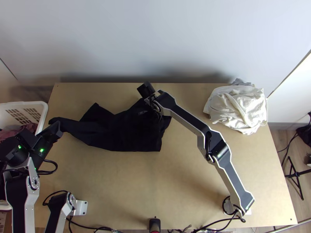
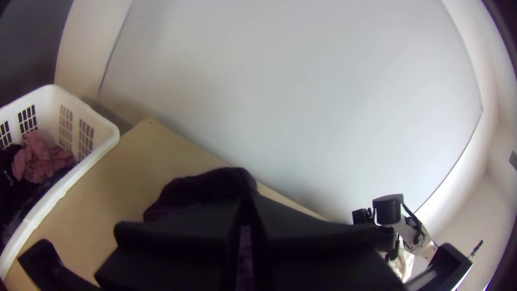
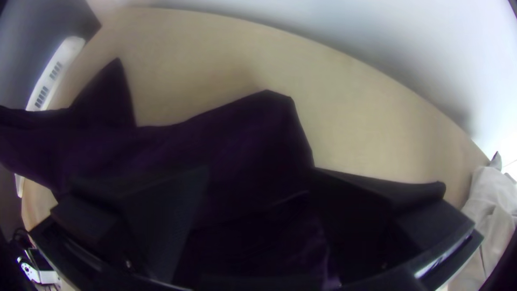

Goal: Fold the t-shirt

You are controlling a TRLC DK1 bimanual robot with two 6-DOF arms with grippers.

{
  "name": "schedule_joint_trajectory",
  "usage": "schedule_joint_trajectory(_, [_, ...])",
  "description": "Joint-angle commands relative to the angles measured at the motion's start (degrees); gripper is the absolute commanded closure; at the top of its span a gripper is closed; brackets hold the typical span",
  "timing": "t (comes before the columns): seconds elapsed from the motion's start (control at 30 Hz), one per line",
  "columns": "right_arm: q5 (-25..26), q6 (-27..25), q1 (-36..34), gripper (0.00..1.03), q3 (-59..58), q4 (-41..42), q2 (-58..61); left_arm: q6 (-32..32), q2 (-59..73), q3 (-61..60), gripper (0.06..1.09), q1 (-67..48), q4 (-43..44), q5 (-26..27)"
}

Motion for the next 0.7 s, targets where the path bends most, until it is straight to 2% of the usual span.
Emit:
schedule_joint_trajectory(0.0, [1.2,-1.0,-1.1,0.19,1.5,0.3,2.1,1.6,-0.4,-0.5,1.01,0.9,0.1,-0.1])
schedule_joint_trajectory(0.33, [2.1,-2.7,-4.4,0.19,-0.3,-0.4,0.9,1.7,-0.2,-0.3,1.01,0.5,0.2,0.0])
schedule_joint_trajectory(0.67, [2.1,-2.9,-2.7,0.2,-0.7,-0.6,2.7,2.3,0.2,-0.4,1.01,0.9,0.9,-0.1])
